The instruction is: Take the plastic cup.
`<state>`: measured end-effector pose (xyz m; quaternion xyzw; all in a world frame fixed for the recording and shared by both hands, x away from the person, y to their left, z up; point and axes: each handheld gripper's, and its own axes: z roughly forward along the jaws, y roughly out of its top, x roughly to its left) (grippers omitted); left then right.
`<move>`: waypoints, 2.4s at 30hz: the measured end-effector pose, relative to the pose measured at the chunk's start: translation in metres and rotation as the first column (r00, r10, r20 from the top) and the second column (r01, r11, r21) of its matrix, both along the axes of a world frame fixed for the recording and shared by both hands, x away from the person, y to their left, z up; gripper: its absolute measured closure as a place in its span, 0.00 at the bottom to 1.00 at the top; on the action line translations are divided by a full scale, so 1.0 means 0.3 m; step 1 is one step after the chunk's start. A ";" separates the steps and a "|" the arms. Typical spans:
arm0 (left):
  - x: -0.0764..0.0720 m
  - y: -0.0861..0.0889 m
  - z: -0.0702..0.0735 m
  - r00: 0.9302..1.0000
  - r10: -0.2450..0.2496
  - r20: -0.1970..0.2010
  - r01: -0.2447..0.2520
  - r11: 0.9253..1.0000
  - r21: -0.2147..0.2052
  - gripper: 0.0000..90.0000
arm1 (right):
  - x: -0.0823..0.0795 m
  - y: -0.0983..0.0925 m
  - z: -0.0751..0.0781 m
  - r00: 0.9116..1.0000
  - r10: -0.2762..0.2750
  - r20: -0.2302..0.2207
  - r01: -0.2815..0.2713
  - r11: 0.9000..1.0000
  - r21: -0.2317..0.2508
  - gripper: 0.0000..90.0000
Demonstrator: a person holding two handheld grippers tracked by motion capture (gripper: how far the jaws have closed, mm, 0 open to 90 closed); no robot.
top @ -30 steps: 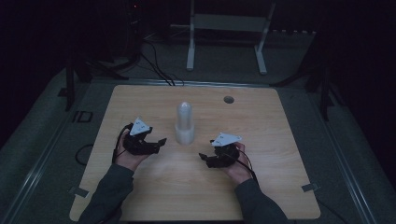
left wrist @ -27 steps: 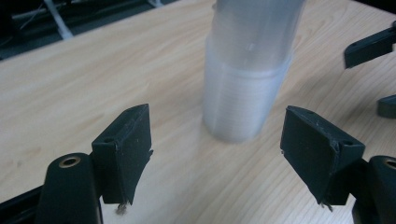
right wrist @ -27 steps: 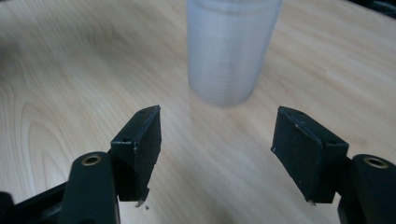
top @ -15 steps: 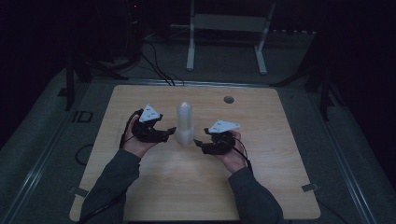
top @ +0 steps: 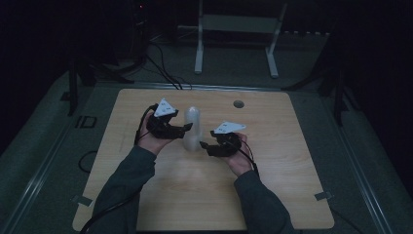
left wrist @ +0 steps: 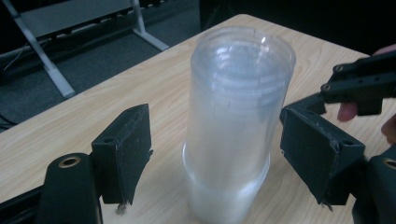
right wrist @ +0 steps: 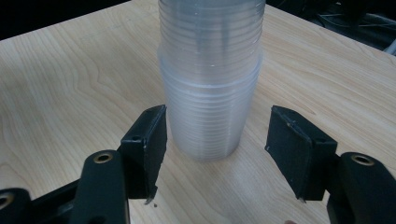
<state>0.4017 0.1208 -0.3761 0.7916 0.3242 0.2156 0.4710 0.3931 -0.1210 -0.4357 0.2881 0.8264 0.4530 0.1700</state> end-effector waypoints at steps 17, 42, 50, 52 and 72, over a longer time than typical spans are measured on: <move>0.058 -0.074 -0.016 1.000 -0.022 -0.017 0.022 1.000 -0.018 0.27 | 0.037 0.016 -0.005 1.000 -0.007 -0.003 0.007 1.000 0.011 0.35; 0.052 -0.062 0.008 0.999 -0.046 -0.007 0.046 0.997 -0.070 0.42 | 0.092 0.090 -0.037 1.000 0.015 -0.022 -0.015 1.000 0.009 0.27; 0.053 -0.056 0.019 0.999 -0.046 -0.010 0.045 0.996 -0.078 0.43 | 0.091 0.109 -0.038 0.999 0.031 -0.020 -0.031 0.999 0.006 0.27; 0.053 -0.054 0.022 0.999 -0.043 -0.009 0.042 0.996 -0.079 0.43 | 0.092 0.112 -0.038 0.999 0.033 -0.018 -0.033 0.999 0.006 0.27; 0.052 -0.044 0.056 0.999 -0.035 0.003 0.035 0.993 -0.111 0.44 | 0.089 0.112 -0.023 1.000 0.027 0.006 -0.027 0.999 0.018 0.29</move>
